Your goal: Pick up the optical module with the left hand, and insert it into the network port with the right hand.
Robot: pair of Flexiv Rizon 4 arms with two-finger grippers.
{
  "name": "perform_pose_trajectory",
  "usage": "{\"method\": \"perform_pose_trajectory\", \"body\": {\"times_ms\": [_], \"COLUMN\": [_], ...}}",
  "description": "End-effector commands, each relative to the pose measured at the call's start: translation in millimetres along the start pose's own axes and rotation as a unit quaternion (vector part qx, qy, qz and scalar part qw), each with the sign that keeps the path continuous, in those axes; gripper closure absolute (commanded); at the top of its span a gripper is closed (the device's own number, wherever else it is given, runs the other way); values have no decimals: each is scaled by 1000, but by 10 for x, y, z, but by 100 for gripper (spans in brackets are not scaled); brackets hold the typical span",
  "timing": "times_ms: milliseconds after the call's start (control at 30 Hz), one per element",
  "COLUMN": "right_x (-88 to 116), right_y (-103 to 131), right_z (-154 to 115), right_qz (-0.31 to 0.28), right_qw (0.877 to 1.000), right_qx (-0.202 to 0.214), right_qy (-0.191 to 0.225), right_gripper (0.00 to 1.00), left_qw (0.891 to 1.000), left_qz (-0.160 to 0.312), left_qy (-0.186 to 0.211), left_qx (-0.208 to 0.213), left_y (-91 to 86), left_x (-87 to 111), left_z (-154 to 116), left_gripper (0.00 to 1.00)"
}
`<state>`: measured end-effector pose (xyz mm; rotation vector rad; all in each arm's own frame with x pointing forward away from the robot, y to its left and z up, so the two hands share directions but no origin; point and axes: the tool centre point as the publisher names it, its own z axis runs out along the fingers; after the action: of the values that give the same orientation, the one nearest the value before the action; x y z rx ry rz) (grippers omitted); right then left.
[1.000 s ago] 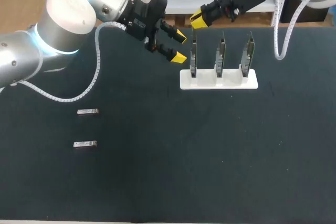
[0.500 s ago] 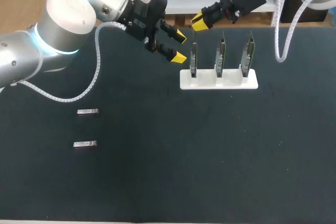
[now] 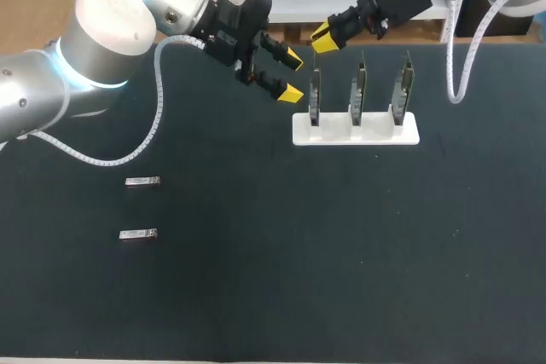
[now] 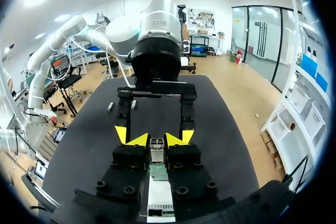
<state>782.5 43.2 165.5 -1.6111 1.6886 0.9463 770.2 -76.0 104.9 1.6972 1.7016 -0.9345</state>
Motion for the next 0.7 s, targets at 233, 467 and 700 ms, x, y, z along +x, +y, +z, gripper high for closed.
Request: {"method": "perform_pose_trajectory", "body": {"times_ms": [233, 467, 700], "right_x": [39, 52, 35], "right_y": [-42, -49, -48], "right_z": [34, 54, 38], "right_qz": [8, 11, 14], "right_qw": [1000, 1000, 1000], "right_qx": [-6, -6, -3], "right_qy": [-2, -1, -3], "right_gripper": [100, 100, 0], "left_qw": [1000, 1000, 1000], "left_qz": [-1, -1, -1], "left_qy": [2, 2, 2], "left_qx": [0, 0, 0], "left_y": [-3, -3, -3], "left_x": [-5, -5, -5], "left_z": [1, 1, 1], "left_gripper": [0, 0, 0]}}
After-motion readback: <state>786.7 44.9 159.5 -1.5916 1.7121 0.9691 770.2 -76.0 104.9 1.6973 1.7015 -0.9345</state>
